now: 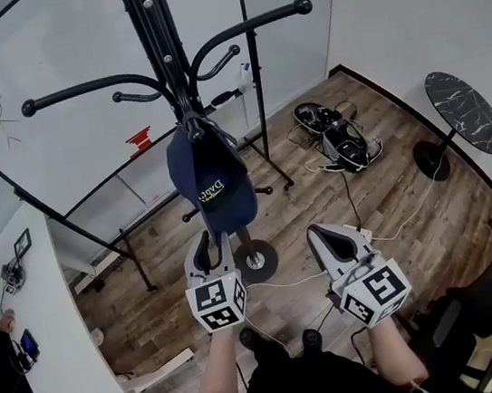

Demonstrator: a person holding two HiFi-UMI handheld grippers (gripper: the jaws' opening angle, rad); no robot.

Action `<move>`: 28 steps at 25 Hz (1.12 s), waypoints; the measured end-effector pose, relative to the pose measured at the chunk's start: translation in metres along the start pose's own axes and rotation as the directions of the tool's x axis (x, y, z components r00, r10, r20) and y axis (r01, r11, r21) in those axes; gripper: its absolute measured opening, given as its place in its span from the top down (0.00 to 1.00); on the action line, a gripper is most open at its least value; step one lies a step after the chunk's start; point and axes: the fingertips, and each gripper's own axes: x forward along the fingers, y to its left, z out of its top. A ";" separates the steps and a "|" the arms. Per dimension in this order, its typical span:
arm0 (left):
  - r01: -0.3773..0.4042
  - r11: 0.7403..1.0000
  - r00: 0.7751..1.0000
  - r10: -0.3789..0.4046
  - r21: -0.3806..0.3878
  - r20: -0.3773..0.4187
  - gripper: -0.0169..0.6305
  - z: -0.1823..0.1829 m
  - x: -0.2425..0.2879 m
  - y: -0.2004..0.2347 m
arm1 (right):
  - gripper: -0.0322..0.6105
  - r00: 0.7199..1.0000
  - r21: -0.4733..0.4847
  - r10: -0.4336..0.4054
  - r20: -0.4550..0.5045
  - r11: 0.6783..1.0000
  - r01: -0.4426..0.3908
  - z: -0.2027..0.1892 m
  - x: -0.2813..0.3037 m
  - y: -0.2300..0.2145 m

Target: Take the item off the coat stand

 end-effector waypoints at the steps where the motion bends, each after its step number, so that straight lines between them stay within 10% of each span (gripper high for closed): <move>1: -0.002 1.000 1.000 0.002 0.001 -0.001 0.77 0.000 0.001 0.001 | 0.90 1.000 0.003 -0.005 0.000 1.000 0.005 0.000 0.001 -0.001; 28: -0.059 0.997 0.998 0.060 -0.055 0.019 0.93 0.011 -0.006 0.015 | 0.90 1.000 0.024 0.018 0.013 1.000 -0.019 0.003 0.013 -0.006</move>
